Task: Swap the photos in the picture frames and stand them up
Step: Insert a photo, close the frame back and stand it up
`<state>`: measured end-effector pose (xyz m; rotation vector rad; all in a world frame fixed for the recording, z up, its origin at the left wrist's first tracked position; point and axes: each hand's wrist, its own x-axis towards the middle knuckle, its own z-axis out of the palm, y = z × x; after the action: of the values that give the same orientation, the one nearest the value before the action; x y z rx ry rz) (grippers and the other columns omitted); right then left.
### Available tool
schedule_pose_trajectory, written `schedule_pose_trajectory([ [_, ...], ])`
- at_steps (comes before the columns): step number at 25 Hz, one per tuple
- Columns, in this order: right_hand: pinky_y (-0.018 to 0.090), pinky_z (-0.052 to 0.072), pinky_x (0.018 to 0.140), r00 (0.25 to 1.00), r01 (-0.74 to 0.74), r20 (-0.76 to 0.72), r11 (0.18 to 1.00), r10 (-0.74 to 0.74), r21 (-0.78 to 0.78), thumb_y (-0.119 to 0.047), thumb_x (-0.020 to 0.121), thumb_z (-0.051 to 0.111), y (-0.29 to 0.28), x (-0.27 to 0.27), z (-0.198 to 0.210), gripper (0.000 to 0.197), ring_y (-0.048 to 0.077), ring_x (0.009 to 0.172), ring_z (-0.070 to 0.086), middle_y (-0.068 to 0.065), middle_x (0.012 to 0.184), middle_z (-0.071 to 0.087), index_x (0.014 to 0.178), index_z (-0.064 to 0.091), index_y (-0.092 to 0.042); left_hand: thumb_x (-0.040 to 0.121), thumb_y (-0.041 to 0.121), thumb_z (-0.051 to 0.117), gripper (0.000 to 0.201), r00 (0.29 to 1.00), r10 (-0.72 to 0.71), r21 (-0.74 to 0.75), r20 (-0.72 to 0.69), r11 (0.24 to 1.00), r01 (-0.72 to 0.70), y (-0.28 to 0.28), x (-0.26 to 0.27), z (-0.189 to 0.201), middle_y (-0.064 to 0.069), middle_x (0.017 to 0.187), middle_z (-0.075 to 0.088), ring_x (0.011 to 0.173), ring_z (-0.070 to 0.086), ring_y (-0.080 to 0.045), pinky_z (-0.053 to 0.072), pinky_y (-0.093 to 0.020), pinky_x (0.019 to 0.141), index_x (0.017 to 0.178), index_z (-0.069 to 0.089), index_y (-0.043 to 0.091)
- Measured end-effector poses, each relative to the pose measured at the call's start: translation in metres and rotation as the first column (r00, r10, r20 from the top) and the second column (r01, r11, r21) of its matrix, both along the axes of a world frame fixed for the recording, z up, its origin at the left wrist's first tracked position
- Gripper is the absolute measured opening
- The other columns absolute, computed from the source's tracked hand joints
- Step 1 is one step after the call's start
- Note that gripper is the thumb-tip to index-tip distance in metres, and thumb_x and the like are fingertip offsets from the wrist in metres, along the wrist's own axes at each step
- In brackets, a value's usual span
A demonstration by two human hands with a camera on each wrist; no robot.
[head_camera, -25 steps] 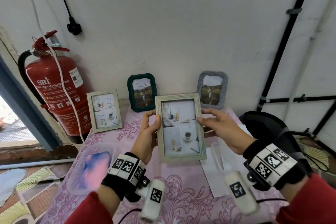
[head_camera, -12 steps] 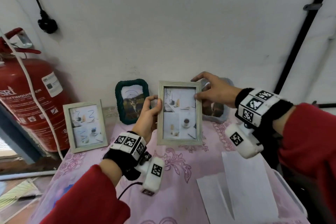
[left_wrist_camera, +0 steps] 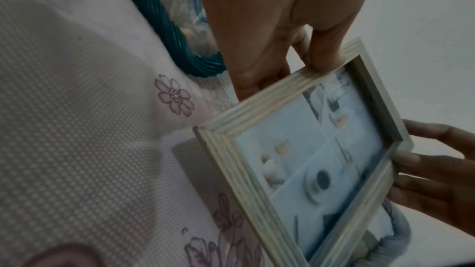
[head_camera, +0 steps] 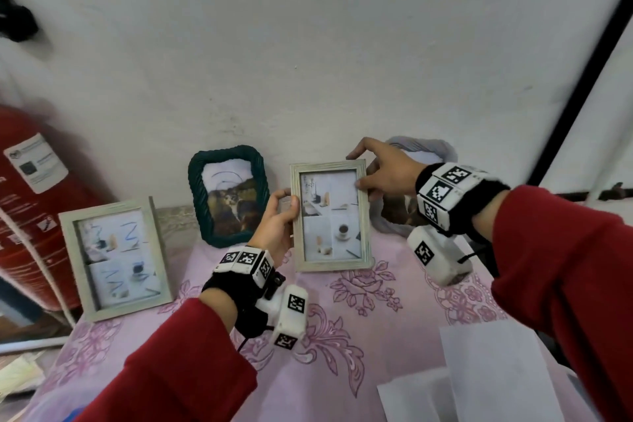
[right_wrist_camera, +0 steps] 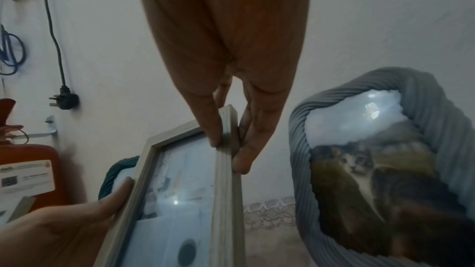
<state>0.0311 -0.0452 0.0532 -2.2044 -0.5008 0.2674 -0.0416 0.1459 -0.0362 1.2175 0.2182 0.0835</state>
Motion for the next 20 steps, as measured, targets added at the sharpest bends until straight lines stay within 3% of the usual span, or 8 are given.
schedule_pose_trajectory([
  [3, 0.025, 0.055, 0.043, 1.0, -0.014, -0.019, 1.0, 0.014, -0.013, 0.004, 0.082, 0.063, -0.003, 0.003, -0.008, 0.039, 0.016, 0.046, 0.059, 0.013, 0.067, 0.058, 0.114, 0.047, -0.012, 0.096, 0.019, 0.047, 0.009, 1.0, -0.004, -0.01, 0.003, 1.0, 0.004, 0.0, 0.003, -0.011, 0.004, 0.074, 0.064, 0.055, 0.061, -0.008, 0.047, -0.021, 0.046, 0.102, 0.046, 0.026],
  [7, 0.041, 0.058, 0.063, 0.999, -0.019, -0.049, 1.0, 0.019, 0.002, 0.004, 0.082, 0.063, -0.004, -0.001, -0.011, 0.038, 0.033, 0.06, 0.06, 0.025, 0.079, 0.062, 0.114, 0.049, -0.01, 0.096, 0.019, 0.047, 0.009, 1.0, -0.016, -0.034, 0.007, 0.999, 0.016, -0.001, -0.003, -0.015, 0.006, 0.071, 0.065, 0.052, 0.06, -0.006, 0.044, -0.019, 0.041, 0.098, 0.047, 0.028],
  [9, 0.048, 0.056, 0.07, 0.998, -0.023, -0.062, 1.0, 0.024, 0.001, 0.006, 0.081, 0.064, -0.003, -0.006, -0.011, 0.038, 0.036, 0.064, 0.061, 0.031, 0.084, 0.062, 0.113, 0.049, -0.009, 0.096, 0.021, 0.048, 0.009, 0.999, -0.04, -0.028, 0.0, 0.999, 0.04, -0.001, -0.008, -0.016, 0.009, 0.07, 0.067, 0.055, 0.061, -0.006, 0.045, -0.02, 0.046, 0.099, 0.046, 0.029],
  [11, 0.052, 0.055, 0.072, 0.998, -0.013, -0.06, 1.0, 0.011, -0.021, 0.007, 0.08, 0.064, -0.004, -0.01, -0.012, 0.039, 0.037, 0.065, 0.062, 0.027, 0.078, 0.06, 0.112, 0.05, -0.008, 0.095, 0.022, 0.049, 0.009, 0.998, -0.057, -0.02, 0.0, 0.998, 0.057, -0.001, -0.013, -0.018, 0.01, 0.072, 0.068, 0.059, 0.062, -0.007, 0.043, -0.025, 0.056, 0.098, 0.047, 0.03],
  [13, 0.05, 0.056, 0.072, 0.999, 0.011, -0.051, 0.999, -0.013, -0.049, 0.007, 0.079, 0.065, -0.005, -0.013, -0.012, 0.038, 0.036, 0.063, 0.062, 0.021, 0.071, 0.06, 0.111, 0.051, -0.009, 0.095, 0.021, 0.05, 0.01, 0.998, -0.062, -0.015, 0.001, 0.998, 0.062, -0.003, -0.017, -0.019, 0.009, 0.073, 0.068, 0.061, 0.063, -0.007, 0.041, -0.025, 0.057, 0.098, 0.047, 0.03],
  [18, 0.032, 0.058, 0.059, 1.0, 0.008, 0.01, 0.995, -0.007, -0.095, 0.002, 0.083, 0.063, -0.007, -0.023, -0.006, 0.03, 0.027, 0.056, 0.062, 0.018, 0.074, 0.063, 0.109, 0.056, -0.012, 0.095, 0.022, 0.049, 0.011, 0.998, -0.057, 0.029, 0.007, 0.998, 0.056, -0.003, -0.024, -0.022, 0.007, 0.075, 0.069, 0.066, 0.061, -0.011, 0.045, -0.029, 0.063, 0.105, 0.049, 0.028],
  [20, 0.034, 0.057, 0.064, 0.998, 0.022, 0.065, 0.99, -0.013, -0.14, 0.002, 0.084, 0.061, -0.005, -0.026, -0.004, 0.03, 0.024, 0.061, 0.06, 0.01, 0.07, 0.061, 0.11, 0.058, -0.011, 0.095, 0.022, 0.05, 0.012, 0.998, -0.061, 0.089, 0.001, 0.994, 0.061, 0.001, -0.027, -0.021, 0.006, 0.077, 0.07, 0.068, 0.063, -0.013, 0.048, -0.03, 0.065, 0.106, 0.051, 0.026],
])
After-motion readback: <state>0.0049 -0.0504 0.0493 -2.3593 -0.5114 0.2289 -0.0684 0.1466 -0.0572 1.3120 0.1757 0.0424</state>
